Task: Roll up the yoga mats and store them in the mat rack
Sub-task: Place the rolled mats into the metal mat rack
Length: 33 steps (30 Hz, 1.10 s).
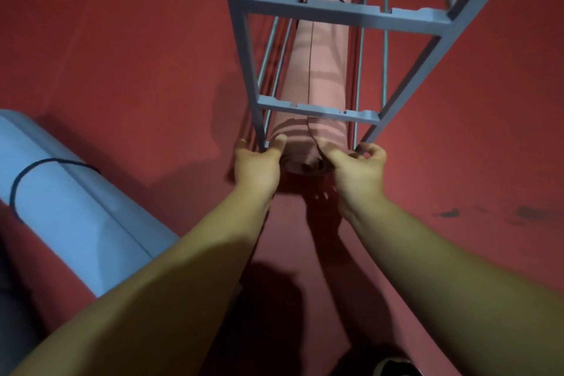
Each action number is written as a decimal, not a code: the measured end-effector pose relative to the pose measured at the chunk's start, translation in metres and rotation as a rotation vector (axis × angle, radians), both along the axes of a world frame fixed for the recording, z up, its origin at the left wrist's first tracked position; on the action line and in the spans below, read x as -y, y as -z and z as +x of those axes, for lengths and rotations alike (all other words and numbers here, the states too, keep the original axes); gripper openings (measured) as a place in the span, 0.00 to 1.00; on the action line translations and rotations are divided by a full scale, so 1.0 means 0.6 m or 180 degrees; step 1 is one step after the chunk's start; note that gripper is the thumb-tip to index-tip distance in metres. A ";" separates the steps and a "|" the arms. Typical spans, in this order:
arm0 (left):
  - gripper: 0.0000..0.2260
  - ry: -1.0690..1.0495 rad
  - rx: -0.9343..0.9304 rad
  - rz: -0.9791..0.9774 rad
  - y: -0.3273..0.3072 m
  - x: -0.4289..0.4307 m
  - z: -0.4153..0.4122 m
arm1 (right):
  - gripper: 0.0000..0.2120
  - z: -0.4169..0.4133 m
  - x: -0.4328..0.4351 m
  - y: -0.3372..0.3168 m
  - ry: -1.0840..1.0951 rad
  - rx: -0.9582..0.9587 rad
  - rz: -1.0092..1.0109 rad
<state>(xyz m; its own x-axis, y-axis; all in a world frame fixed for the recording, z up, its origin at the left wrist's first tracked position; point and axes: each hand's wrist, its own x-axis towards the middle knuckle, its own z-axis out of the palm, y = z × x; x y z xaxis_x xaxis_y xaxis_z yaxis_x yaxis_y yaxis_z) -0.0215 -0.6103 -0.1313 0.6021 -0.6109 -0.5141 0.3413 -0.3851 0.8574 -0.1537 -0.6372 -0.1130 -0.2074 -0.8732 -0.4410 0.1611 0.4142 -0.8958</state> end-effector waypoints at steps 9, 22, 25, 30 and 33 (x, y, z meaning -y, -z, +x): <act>0.53 -0.0033 -0.0069 -0.0337 0.017 0.011 -0.002 | 0.46 -0.003 0.015 -0.001 0.0311 0.0386 0.0097; 0.59 0.0105 0.0120 0.0223 -0.005 0.050 0.005 | 0.66 0.000 0.049 -0.025 0.0299 0.0660 0.0618; 0.60 0.0054 -0.0285 0.0456 -0.021 0.071 0.004 | 0.73 0.005 0.057 -0.021 0.0301 0.0786 0.0786; 0.59 -0.0078 -0.0580 0.0225 -0.016 0.079 0.000 | 0.73 0.006 0.063 -0.015 0.0147 0.0936 0.0844; 0.62 -0.0055 -0.0394 0.0018 -0.006 0.071 -0.006 | 0.64 -0.008 0.062 -0.010 0.0080 0.0919 0.0833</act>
<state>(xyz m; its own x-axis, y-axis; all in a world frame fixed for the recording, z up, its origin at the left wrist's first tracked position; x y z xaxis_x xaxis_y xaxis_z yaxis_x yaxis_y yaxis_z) -0.0253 -0.6531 -0.1278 0.5443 -0.5979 -0.5885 0.4509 -0.3830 0.8062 -0.1583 -0.6746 -0.1069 -0.0621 -0.7196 -0.6916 0.4041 0.6155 -0.6767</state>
